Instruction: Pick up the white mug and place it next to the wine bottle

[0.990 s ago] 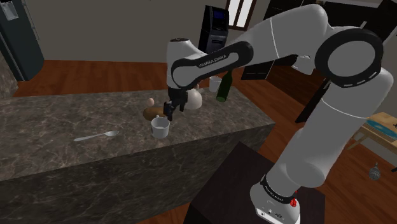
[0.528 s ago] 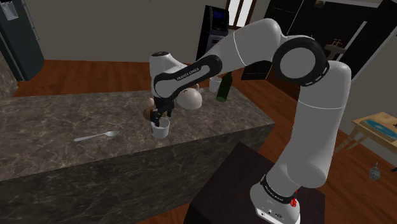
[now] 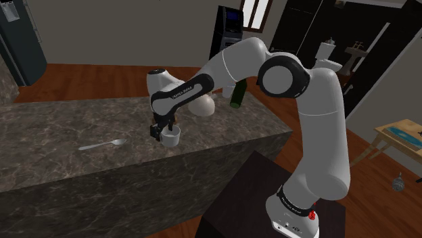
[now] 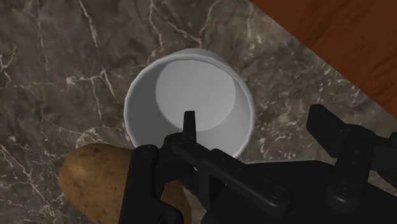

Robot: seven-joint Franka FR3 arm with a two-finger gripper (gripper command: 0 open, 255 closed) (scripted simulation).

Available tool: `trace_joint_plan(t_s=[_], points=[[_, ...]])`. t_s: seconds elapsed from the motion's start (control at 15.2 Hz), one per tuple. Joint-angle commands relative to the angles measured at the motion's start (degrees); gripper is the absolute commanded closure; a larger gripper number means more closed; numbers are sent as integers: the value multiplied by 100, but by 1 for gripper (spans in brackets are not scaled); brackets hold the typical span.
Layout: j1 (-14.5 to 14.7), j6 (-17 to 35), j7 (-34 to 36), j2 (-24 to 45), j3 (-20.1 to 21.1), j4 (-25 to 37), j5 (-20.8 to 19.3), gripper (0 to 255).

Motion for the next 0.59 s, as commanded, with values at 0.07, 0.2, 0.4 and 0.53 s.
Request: trace_joint_plan(t_s=[0.07,0.2,0.4,0.53], points=[[11,175,20,178,-22,5,-33,0],[13,288,30,267,-35,-20,-50,0],[13,320,33,293,-39,-26,-55,0],[13,320,33,293,-39,-26,-55,0]])
